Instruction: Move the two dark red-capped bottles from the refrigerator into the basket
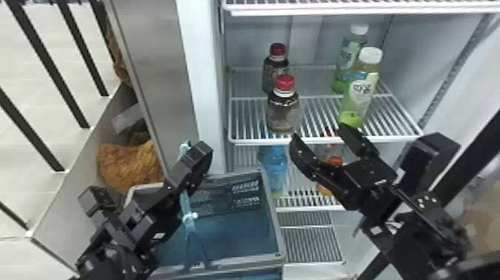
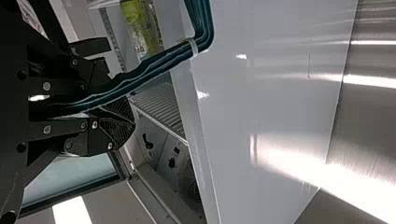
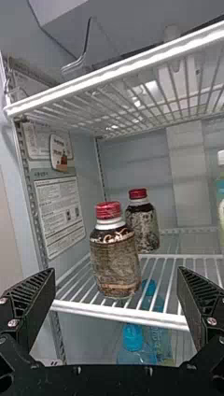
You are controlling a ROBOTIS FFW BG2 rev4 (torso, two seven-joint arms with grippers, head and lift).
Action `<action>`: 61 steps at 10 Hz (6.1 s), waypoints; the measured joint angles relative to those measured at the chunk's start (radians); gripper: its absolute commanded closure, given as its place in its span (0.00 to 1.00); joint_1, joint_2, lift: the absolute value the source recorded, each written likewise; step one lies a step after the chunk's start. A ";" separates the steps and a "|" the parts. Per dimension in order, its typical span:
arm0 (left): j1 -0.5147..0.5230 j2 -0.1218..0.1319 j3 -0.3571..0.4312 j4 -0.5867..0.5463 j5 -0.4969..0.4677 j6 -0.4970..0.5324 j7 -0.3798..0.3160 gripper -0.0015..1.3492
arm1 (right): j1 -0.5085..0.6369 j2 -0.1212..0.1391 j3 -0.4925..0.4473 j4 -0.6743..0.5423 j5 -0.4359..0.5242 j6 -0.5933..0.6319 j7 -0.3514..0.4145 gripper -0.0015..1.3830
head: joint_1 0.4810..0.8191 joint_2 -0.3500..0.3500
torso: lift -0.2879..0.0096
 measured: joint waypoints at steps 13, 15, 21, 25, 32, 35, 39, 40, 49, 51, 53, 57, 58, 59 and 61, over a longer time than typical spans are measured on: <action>-0.008 0.005 -0.002 0.000 0.000 0.002 0.000 0.88 | -0.307 0.002 0.111 0.233 0.052 0.105 -0.009 0.10 | 0.63 0.58 | 0.85; -0.013 0.006 -0.004 0.000 0.000 0.004 -0.001 0.88 | -0.349 0.005 0.123 0.278 0.052 0.105 -0.009 0.10 | 0.62 0.58 | 0.85; -0.017 0.009 -0.005 0.000 0.000 0.005 -0.001 0.88 | -0.415 0.016 0.153 0.352 0.063 0.140 -0.012 0.69 | 0.61 0.60 | 0.85; -0.017 0.009 -0.005 0.000 0.000 0.005 -0.001 0.88 | -0.391 0.019 0.116 0.293 0.082 0.255 -0.038 0.93 | 0.63 0.56 | 0.85; -0.017 0.008 -0.009 0.000 0.000 0.002 -0.001 0.88 | -0.282 0.002 0.074 0.131 0.064 0.256 -0.037 0.93 | 0.63 0.54 | 0.85; -0.015 0.008 -0.009 0.000 0.000 0.000 -0.001 0.88 | -0.198 -0.004 0.054 0.032 0.026 0.267 -0.033 0.93 | 0.63 0.55 | 0.85; -0.015 0.006 -0.011 0.000 -0.002 0.000 -0.001 0.88 | -0.099 -0.019 0.062 -0.092 -0.035 0.322 -0.014 0.93 | 0.63 0.59 | 0.85; -0.015 0.006 -0.011 0.000 -0.002 0.000 -0.001 0.88 | -0.084 -0.022 0.068 -0.103 -0.048 0.335 -0.006 0.93 | 0.63 0.60 | 0.85; -0.017 0.005 -0.013 0.005 -0.002 0.000 0.000 0.88 | -0.113 -0.022 0.150 0.016 -0.260 0.481 0.132 0.92 | 0.63 0.78 | 0.85; -0.017 0.005 -0.013 0.005 -0.003 0.000 -0.001 0.88 | -0.128 -0.021 0.164 0.034 -0.282 0.514 0.143 0.60 | 0.63 0.81 | 0.85; -0.017 0.005 -0.013 0.005 -0.003 0.000 0.000 0.88 | -0.131 -0.021 0.168 0.035 -0.284 0.521 0.146 0.13 | 0.63 0.82 | 0.85; -0.017 0.005 -0.013 0.005 -0.004 0.002 0.000 0.88 | -0.119 -0.021 0.140 0.018 -0.271 0.490 0.147 0.08 | 0.63 0.79 | 0.85; -0.017 0.005 -0.013 0.005 -0.004 0.002 0.000 0.88 | -0.113 -0.019 0.120 0.012 -0.256 0.469 0.147 0.08 | 0.63 0.76 | 0.85; -0.017 0.005 -0.012 0.006 -0.004 0.002 0.000 0.88 | -0.108 -0.016 0.096 0.007 -0.233 0.442 0.147 0.08 | 0.63 0.75 | 0.85; -0.016 0.006 -0.011 0.005 -0.003 0.001 0.000 0.88 | -0.097 -0.009 0.042 -0.015 -0.176 0.377 0.143 0.08 | 0.63 0.67 | 0.85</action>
